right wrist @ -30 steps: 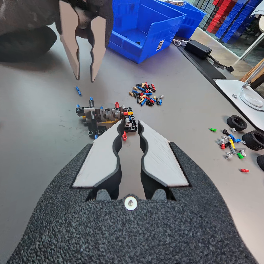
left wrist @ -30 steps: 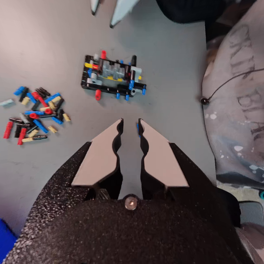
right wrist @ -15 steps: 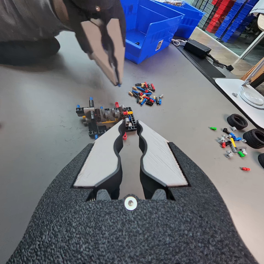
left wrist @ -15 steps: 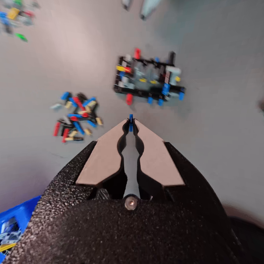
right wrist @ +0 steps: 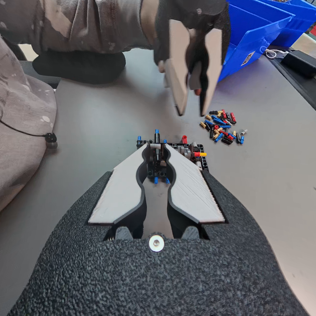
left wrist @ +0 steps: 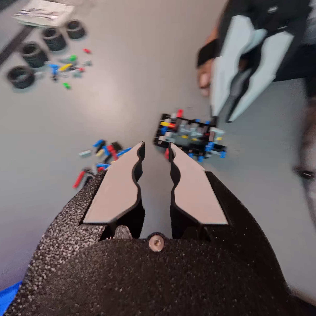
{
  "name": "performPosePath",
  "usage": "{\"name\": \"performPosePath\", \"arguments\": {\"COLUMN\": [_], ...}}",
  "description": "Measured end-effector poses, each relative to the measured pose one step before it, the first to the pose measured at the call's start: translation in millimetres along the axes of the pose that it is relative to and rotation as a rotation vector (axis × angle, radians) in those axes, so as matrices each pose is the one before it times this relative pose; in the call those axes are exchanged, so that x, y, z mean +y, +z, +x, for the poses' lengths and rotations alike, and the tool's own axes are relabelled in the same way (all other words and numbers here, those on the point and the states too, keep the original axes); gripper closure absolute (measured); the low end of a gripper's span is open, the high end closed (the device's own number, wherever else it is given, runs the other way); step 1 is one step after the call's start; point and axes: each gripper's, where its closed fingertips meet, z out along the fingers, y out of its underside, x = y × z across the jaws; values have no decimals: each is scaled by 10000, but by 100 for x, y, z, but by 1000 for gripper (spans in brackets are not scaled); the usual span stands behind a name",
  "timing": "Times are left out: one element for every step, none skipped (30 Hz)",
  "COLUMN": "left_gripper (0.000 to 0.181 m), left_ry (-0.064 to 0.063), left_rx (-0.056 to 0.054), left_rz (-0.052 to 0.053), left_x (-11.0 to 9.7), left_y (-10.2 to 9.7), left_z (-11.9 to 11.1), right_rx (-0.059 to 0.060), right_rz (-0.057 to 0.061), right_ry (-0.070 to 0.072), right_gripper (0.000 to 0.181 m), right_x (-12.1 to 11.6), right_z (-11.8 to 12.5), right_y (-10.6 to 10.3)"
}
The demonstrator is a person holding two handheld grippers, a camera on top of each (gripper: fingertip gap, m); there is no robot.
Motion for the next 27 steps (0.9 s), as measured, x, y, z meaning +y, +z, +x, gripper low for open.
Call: {"name": "performPosePath", "arguments": {"left_gripper": [155, 157, 160, 161, 161, 161, 164, 168, 172, 176, 176, 177, 176, 175, 172, 173, 177, 177, 177, 177, 178, 178, 178, 178, 178, 178, 178], "left_ry": [30, 186, 244, 188, 118, 52, -17, -36, -7, -26, -75, -45, 20, 44, 37, -6, -26, 5, 32, 13, -66, -145, -178, -105, -13, 11, 49], "left_rx": [1289, 631, 96, -80, -25, 46, 68, 16, -78, -59, 30, 15, -53, -131, -124, -15, -25, -80, -72, -48, 11, 81, 188, 199, 100, 9, -354], "left_rz": [177, 104, -123, -349, -326, -87, 30, -16, -13, 3, -21, -46, -81, -99, -76, -79, -99, -118, -134, -103, -20, 71, 115, 126, 113, -101, -372], "left_x": [-151, -16, 257, 491, 383, 7, -129, -41, -19, -39, -21, -11, 41, 47, 36, 32, 32, 1, 27, 23, 27, 15, 7, -32, -83, 266, 940], "left_y": [-78, 228, 427, 521, 524, 445, 347, 255, 123, 64, 47, 40, 29, 17, 4, 19, 38, 15, 11, -10, -12, -19, -35, -84, -118, -170, -499], "left_z": [2516, 1584, 683, 237, 204, 204, 138, -5, -173, -143, -2, 26, -22, -83, -63, 83, 84, 18, 22, -17, -51, -61, 71, 153, 126, -1, -715], "right_rx": [109, 0, -11, -92, -85, 20, -36, -91, -81, 4, 107, 24, -30, -36, -24, -23, 4, -17, -14, 2, -9, -74, -160, -105, -8, 4, 385], "right_rz": [-57, -81, -114, -109, -134, -148, -143, -7, 14, -28, -62, -35, -14, -30, 0, -11, -28, -43, -40, -22, 45, 88, -2, 29, 52, -178, -175], "right_ry": [125, 136, 133, 58, 8, -14, -14, 63, 80, 44, 12, -9, 29, 65, 39, -10, -36, -23, 17, 40, 162, 240, 135, -15, -43, -78, -184], "right_gripper": [167, 166, 164, 164, 163, 164, 163, 164, 166, 168, 171, 173, 173, 173, 173, 173, 174, 174, 174, 174, 174, 174, 174, 174, 174, 174, 175], "right_x": [-245, -165, -57, 30, 150, 249, 298, 94, 34, 45, 59, 18, -1, 40, -4, 10, 24, 15, 11, 21, 18, 24, 20, -72, -99, 278, 514], "right_z": [174, 35, 28, -118, -134, 37, -40, -136, -134, -3, 167, 61, -11, -15, -12, -22, 4, -35, -37, 10, 25, -12, -139, -169, -90, -58, 691], "right_y": [336, 317, 317, 284, 279, 262, 224, 150, 98, 49, 41, 47, 29, 27, 12, 0, -16, -18, -15, -14, -6, -25, -67, -61, -68, -137, -635]}}
